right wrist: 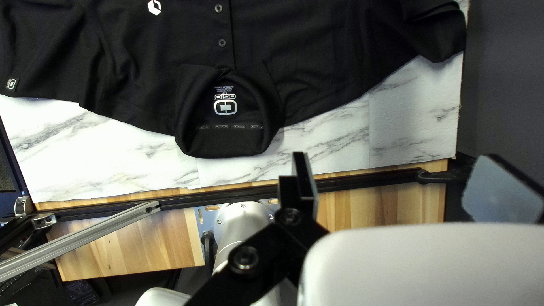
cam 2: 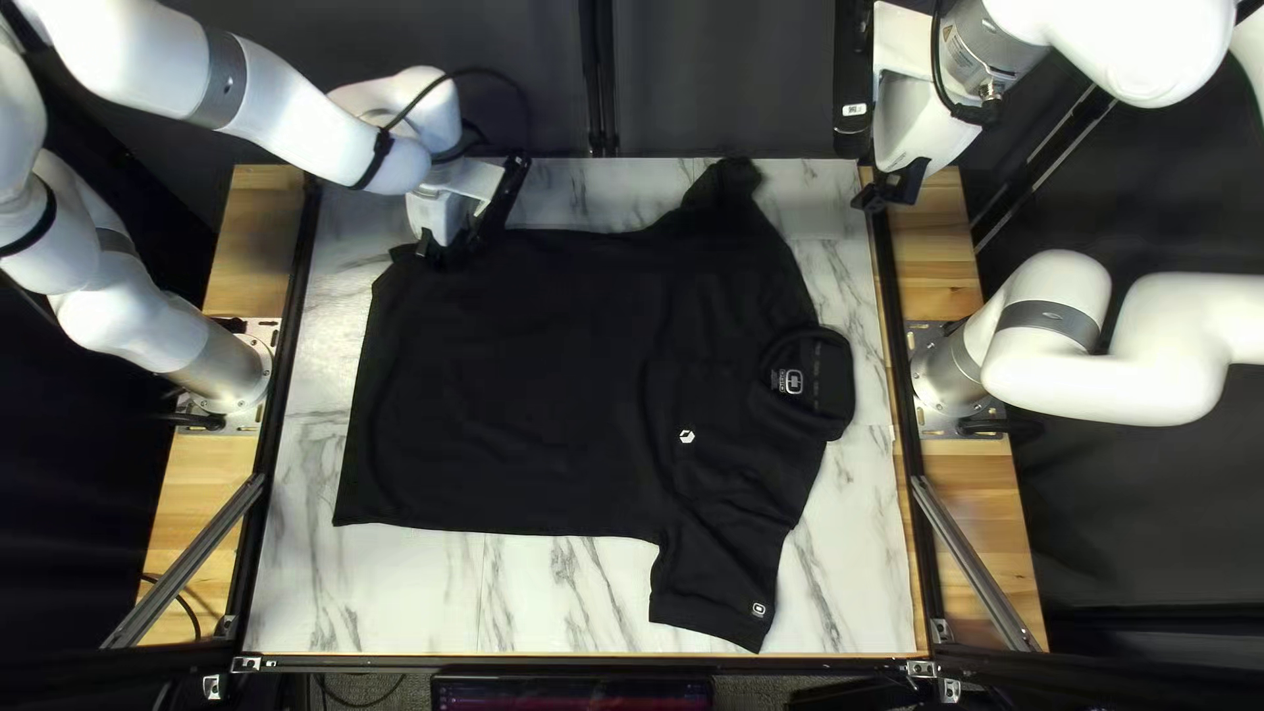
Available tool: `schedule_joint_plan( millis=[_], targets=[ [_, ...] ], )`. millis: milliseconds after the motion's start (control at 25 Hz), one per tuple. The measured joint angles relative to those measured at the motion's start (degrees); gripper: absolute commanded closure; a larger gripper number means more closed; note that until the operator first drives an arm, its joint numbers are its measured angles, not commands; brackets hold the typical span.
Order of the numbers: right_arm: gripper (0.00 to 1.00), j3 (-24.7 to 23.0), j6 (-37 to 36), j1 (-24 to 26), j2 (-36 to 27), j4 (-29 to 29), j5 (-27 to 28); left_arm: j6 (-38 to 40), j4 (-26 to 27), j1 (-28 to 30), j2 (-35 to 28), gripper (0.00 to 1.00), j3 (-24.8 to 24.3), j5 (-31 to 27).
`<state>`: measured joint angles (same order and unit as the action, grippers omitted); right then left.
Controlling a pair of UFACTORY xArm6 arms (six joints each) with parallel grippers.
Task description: Fold t-shirt
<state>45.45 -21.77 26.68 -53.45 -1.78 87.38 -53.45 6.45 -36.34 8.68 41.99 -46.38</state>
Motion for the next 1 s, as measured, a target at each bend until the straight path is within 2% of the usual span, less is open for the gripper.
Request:
schedule_joint_plan(
  millis=[200, 680, 840, 1000],
  targets=[
    [0.00, 0.00, 0.00, 0.00, 0.00, 0.00, 0.00, 0.64, 0.28, 0.76, -2.70, 0.00, -2.89, -0.25],
    [0.00, 0.00, 0.00, 0.00, 0.00, 0.00, 0.00, 2.57, 1.48, 6.47, -16.06, 0.01, -13.81, -0.46],
    [0.00, 0.00, 0.00, 0.00, 0.00, 0.00, 0.00, 3.18, 1.75, 8.50, -18.28, 0.00, -14.96, -0.92],
    [0.00, 0.00, 0.00, 0.00, 0.00, 0.00, 0.00, 3.43, 1.42, 9.00, -18.96, 0.00, -14.08, -1.92]
  ],
)
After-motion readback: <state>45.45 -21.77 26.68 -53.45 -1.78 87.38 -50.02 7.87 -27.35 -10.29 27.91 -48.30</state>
